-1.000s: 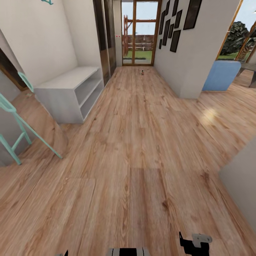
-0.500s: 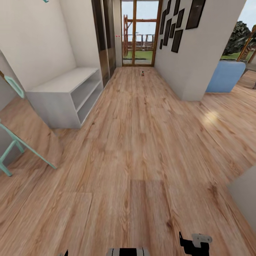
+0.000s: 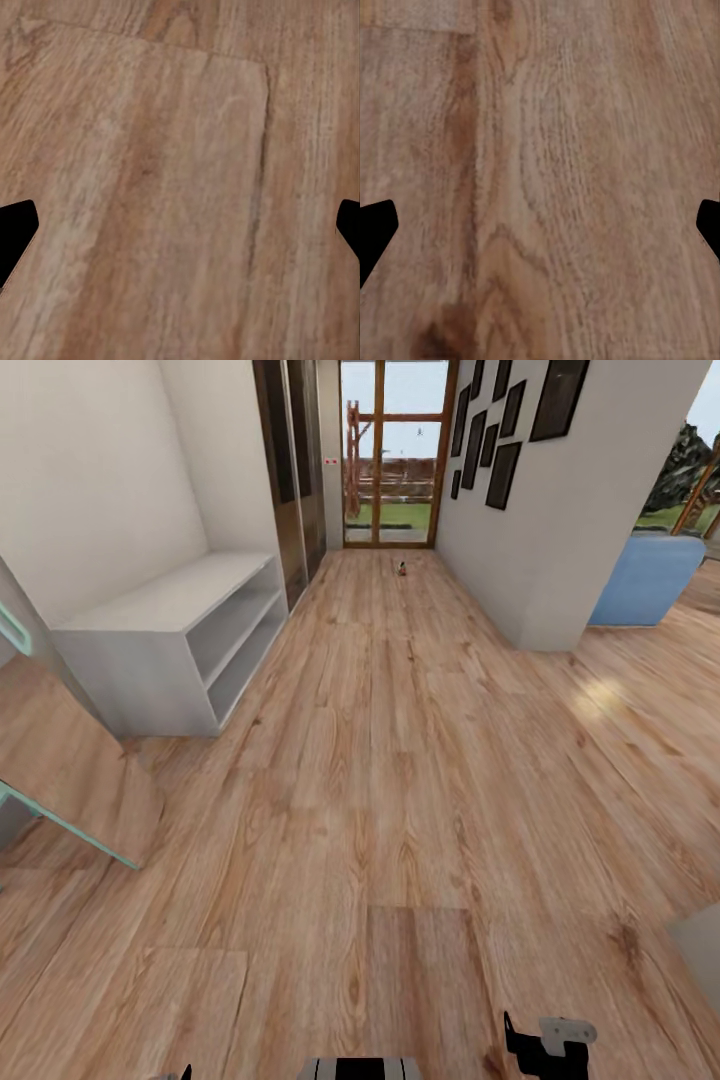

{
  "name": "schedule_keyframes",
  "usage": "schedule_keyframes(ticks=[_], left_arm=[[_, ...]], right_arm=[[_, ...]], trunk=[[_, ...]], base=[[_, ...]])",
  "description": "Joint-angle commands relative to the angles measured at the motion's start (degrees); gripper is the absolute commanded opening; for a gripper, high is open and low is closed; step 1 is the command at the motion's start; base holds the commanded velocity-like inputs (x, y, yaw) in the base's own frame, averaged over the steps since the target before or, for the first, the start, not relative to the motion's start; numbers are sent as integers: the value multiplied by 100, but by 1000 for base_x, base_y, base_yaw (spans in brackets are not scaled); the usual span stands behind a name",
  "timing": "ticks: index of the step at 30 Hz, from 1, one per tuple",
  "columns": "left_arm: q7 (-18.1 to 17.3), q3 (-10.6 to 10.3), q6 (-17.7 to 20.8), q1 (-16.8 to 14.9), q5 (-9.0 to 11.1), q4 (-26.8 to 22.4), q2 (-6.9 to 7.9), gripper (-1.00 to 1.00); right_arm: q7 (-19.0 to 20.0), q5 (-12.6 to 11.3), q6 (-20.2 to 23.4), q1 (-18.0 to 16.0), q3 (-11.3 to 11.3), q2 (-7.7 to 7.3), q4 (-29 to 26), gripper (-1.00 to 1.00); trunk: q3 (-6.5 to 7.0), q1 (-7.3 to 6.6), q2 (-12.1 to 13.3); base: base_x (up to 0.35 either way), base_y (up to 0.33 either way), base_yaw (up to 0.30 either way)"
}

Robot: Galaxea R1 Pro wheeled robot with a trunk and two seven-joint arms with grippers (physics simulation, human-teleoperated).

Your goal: Pick up the two gym shoes and the two sandals from the corridor floor and place them onto the hallstand (shoe rack) in the corridor, making sure they are on the rack and not on the floor. Arrange them so the two gym shoes are next to each other and the two sandals are next to each other.

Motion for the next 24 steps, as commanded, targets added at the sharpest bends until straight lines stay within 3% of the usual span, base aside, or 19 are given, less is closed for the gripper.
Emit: schedule_keyframes(ticks=[1, 24], left_arm=[[-17, -46, -20, -3, 62, 6, 5, 100], [-17, -46, -20, -3, 62, 6, 5, 100]], right_arm=[[-11, -52, -15, -2, 53, 0, 2, 100], [-11, -52, -15, -2, 53, 0, 2, 100]], trunk=[[-4, 2, -1], [-4, 2, -1]], base=[[339, 0, 0], [339, 0, 0]])
